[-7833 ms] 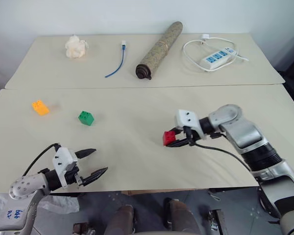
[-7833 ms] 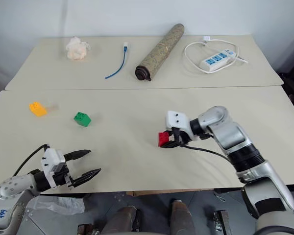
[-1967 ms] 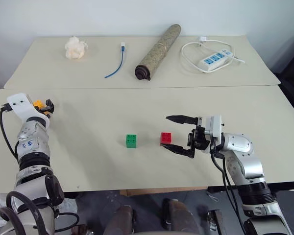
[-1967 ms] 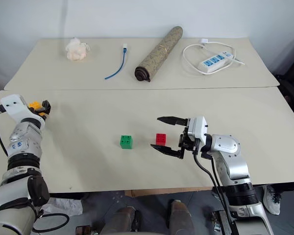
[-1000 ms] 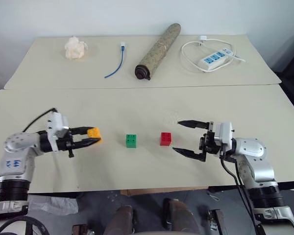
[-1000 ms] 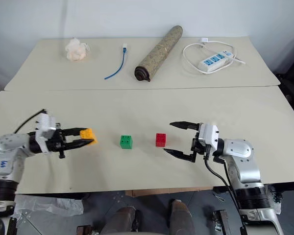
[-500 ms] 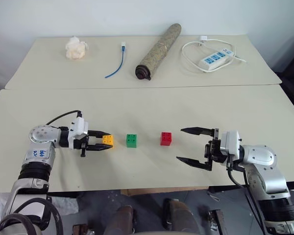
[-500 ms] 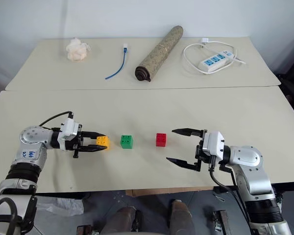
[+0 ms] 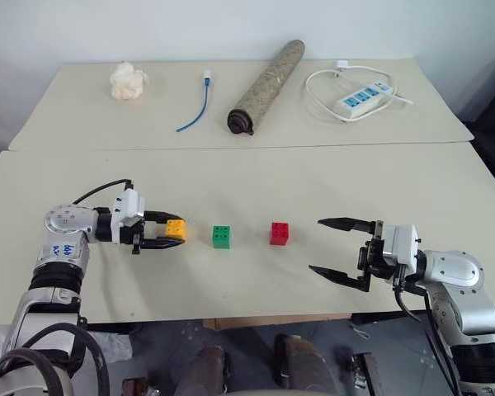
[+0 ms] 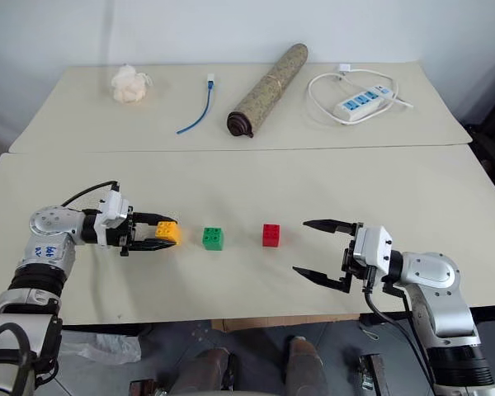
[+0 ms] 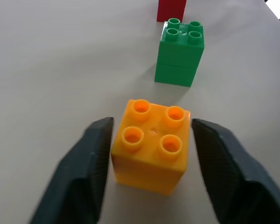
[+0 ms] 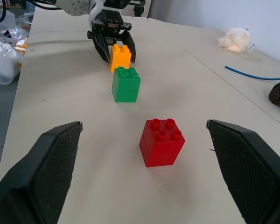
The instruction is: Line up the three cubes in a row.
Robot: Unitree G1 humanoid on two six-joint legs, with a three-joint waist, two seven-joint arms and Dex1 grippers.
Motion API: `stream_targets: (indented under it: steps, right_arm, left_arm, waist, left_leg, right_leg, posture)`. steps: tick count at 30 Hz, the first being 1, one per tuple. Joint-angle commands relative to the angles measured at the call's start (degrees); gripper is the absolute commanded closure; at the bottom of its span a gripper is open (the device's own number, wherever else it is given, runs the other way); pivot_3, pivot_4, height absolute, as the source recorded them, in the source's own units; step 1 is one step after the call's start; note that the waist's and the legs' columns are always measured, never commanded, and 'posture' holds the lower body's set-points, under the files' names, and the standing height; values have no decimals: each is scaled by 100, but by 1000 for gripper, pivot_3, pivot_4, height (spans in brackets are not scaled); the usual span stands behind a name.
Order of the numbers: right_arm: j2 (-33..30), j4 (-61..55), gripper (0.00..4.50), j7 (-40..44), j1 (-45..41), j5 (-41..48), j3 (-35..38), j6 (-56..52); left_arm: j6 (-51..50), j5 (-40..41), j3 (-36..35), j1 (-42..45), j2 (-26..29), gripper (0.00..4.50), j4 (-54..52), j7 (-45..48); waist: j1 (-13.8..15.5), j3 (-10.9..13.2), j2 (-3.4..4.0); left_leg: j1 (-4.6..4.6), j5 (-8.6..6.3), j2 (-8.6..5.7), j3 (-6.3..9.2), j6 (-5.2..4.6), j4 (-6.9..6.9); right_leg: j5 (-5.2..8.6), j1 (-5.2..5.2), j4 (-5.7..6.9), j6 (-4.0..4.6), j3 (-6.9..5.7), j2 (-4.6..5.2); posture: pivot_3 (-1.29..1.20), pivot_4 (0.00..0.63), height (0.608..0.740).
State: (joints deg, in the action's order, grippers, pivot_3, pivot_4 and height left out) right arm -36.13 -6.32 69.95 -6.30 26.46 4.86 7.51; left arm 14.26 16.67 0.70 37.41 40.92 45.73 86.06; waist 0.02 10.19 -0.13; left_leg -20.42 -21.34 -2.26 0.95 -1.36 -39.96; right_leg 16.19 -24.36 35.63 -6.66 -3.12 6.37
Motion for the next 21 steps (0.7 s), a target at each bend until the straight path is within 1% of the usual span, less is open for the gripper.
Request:
stream_targets:
  steps: [1, 2, 3, 6, 9, 12, 15, 17, 21]
  right_arm:
    - [-107, 100, 0, 154, -126, 112, 151, 161]
    - [-114, 145, 0, 193, -168, 128, 162, 171]
    - [-125, 198, 0, 243, -217, 146, 177, 195]
    - [-217, 331, 0, 462, -495, 283, 221, 153]
    - [-433, 394, 0, 755, -737, 452, 252, -17]
    - [-815, 384, 0, 1122, -987, 549, 196, -327]
    - [-989, 551, 0, 1296, -1290, 528, 184, -405]
    - [-978, 761, 0, 1326, -1512, 442, 183, -334]
    - [-849, 1202, 0, 1403, -1604, 239, 123, -29]
  left_arm:
    - [-241, 246, -225, -127, 260, 493, -358, 513]
    - [-307, 314, -301, -171, 283, 168, -468, 418]
    - [-469, 418, -402, -231, 317, 50, -619, 289]
    - [-1018, 785, -967, -641, 619, 50, -1191, -139]
    - [-1366, 929, -1465, -1243, 920, 50, -1830, -530]
    - [-1317, 910, -1946, -1869, 1082, 50, -2284, -953]
    - [-1358, 954, -2217, -2266, 1076, 50, -2605, -1131]
    - [-1254, 901, -2333, -2546, 1008, 50, -2768, -1272]
    - [-1031, 730, -2407, -2933, 846, 50, -2911, -1677]
  waist:
    - [-14, 0, 0]
    - [-14, 0, 0]
    - [-11, 0, 0]
    - [-26, 1, -1]
    - [-48, 2, 0]
    - [-25, 8, 11]
    - [13, 11, 13]
    - [11, 11, 13]
    - [12, 11, 14]
  left_leg:
    - [0, 0, 0, 0, 0, 0]
    - [0, 0, 1, 0, 0, 1]
    - [0, 0, 2, 0, 0, 1]
    - [0, 0, 3, 2, 0, 0]
    - [0, -3, 13, 2, 5, 4]
    - [0, -4, 15, 5, 7, 8]
    - [0, -4, 13, 11, 6, 3]
    - [0, -4, 13, 15, 7, 1]
    - [0, -5, 13, 20, 8, 9]
  right_leg:
    - [0, 0, 0, 0, 1, 0]
    - [0, 0, 0, 0, 2, 2]
    - [0, 0, 0, 0, 2, 8]
    - [0, 0, -1, 0, 3, 16]
    - [0, -3, -7, 1, 10, 18]
    - [1, -2, -12, 3, 17, 21]
    - [2, 5, -16, 3, 20, 26]
    - [1, 8, -36, 4, 26, 26]
    - [1, 9, -45, 6, 31, 28]
  posture:
    - [0, 150, 740]
    - [0, 150, 740]
    - [0, 150, 740]
    - [0, 150, 740]
    - [0, 150, 740]
    - [0, 150, 740]
    - [0, 150, 740]
    - [0, 150, 740]
    - [0, 150, 740]
